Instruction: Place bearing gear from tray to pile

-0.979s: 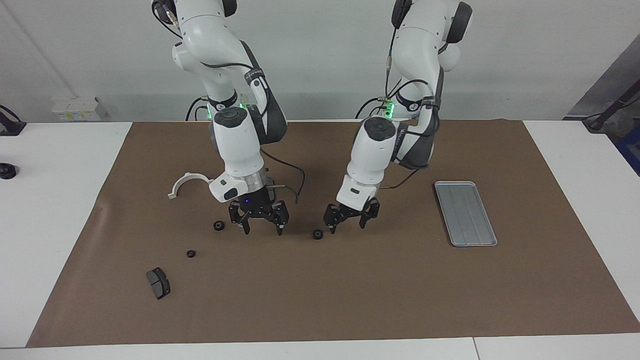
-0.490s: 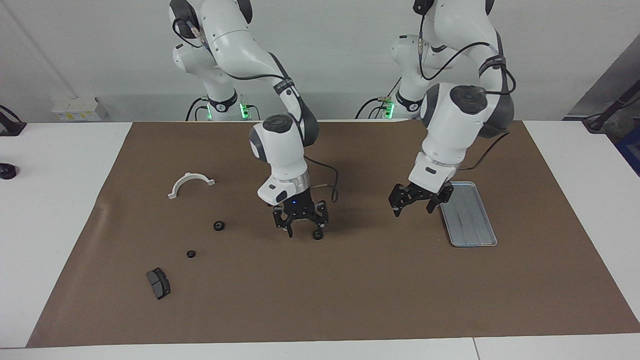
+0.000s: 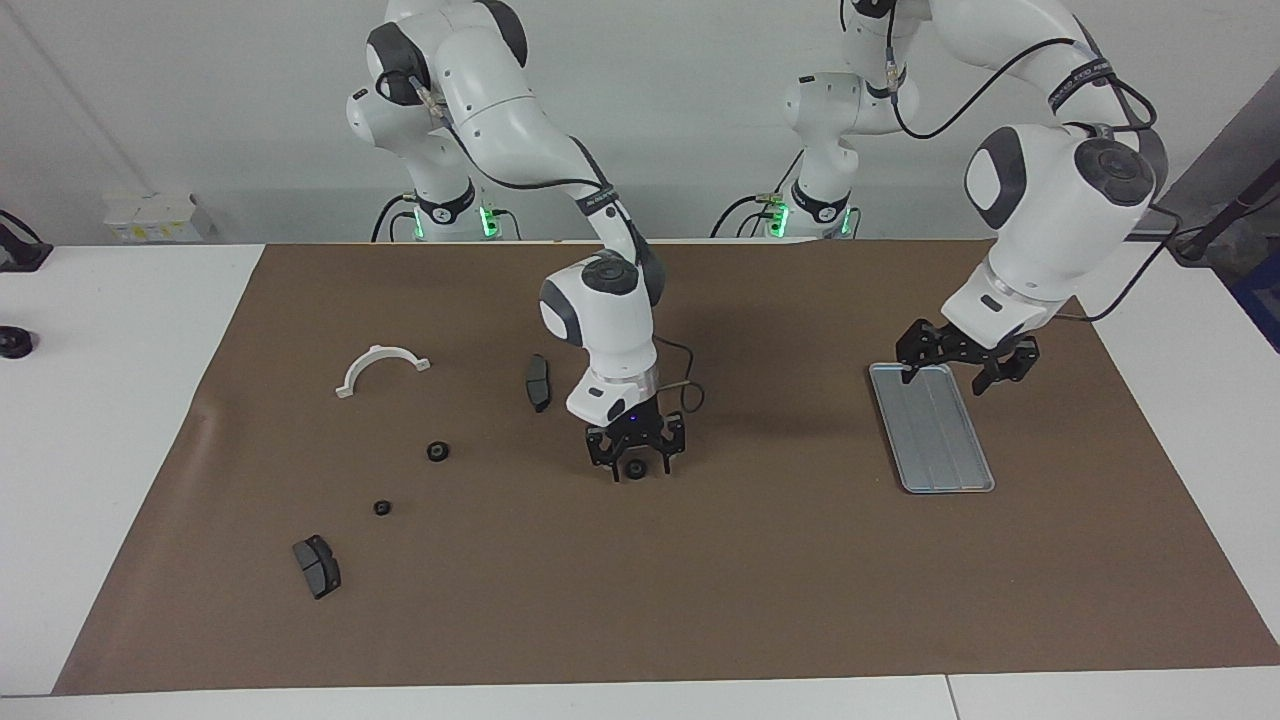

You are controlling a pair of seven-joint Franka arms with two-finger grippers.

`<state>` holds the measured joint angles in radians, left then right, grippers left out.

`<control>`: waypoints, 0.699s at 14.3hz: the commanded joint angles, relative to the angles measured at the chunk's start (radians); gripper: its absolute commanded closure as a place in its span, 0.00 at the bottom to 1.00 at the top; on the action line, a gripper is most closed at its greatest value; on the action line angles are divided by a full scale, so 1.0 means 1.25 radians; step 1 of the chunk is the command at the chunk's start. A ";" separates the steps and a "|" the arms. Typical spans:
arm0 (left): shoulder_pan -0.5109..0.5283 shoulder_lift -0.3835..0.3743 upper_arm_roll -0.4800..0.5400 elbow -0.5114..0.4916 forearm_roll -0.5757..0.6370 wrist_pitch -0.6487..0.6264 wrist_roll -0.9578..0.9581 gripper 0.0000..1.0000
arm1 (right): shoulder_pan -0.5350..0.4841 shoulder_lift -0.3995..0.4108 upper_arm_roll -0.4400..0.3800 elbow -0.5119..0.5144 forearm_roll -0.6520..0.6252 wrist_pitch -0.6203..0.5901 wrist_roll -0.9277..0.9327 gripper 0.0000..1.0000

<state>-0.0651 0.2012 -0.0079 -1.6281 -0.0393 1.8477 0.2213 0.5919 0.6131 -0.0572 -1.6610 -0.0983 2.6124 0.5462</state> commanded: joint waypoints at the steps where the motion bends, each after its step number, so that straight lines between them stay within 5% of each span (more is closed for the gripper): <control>1: 0.067 -0.031 -0.006 -0.033 0.006 -0.008 0.057 0.00 | 0.005 0.004 -0.001 0.004 -0.020 -0.007 0.027 0.28; 10: 0.099 -0.137 -0.012 -0.019 0.001 -0.053 0.024 0.00 | -0.003 0.002 -0.001 0.002 -0.017 -0.074 0.028 0.67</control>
<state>0.0703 0.0956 -0.0186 -1.6289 -0.0397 1.8290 0.2769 0.5957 0.6095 -0.0659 -1.6548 -0.1047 2.5402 0.5467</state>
